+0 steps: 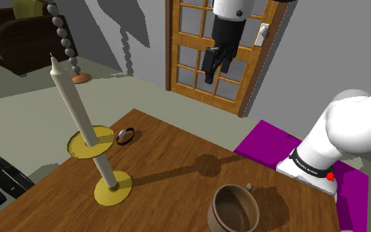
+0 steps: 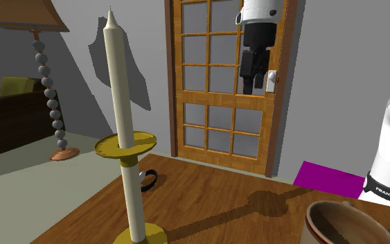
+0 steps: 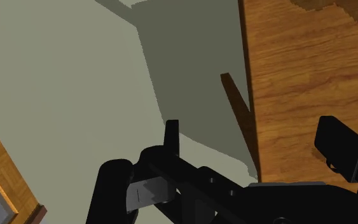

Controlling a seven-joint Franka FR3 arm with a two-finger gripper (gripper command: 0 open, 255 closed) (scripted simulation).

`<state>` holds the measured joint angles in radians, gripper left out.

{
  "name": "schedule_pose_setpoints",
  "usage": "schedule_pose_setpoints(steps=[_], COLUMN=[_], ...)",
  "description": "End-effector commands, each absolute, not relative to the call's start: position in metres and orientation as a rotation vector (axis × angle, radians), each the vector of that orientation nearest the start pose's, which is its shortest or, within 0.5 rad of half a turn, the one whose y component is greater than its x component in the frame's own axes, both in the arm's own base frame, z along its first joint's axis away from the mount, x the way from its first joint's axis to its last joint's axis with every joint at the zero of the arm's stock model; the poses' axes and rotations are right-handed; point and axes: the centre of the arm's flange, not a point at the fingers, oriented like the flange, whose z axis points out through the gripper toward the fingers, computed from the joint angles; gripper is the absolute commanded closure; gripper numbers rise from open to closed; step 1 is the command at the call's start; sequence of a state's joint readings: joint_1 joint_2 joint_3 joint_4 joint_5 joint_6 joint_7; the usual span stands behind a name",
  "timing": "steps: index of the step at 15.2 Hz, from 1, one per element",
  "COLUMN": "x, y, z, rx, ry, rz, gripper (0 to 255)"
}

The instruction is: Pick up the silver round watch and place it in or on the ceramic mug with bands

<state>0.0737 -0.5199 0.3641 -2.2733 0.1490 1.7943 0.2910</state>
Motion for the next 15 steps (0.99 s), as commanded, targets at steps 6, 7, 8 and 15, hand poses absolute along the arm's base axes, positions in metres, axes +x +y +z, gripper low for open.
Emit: schedule_pose_setpoints(steps=[6, 7, 8, 15], x=[0.39, 0.395, 0.4, 0.431], y=[0.284, 0.295, 0.307, 0.388], z=[0.501, 0.496, 0.49, 0.448], rx=[-3.206, -3.212, -3.218, -3.258], ry=[-0.17, -0.178, -0.187, -0.246], rz=[-0.089, -0.096, -0.103, -0.153], gripper=[0, 0, 0, 0])
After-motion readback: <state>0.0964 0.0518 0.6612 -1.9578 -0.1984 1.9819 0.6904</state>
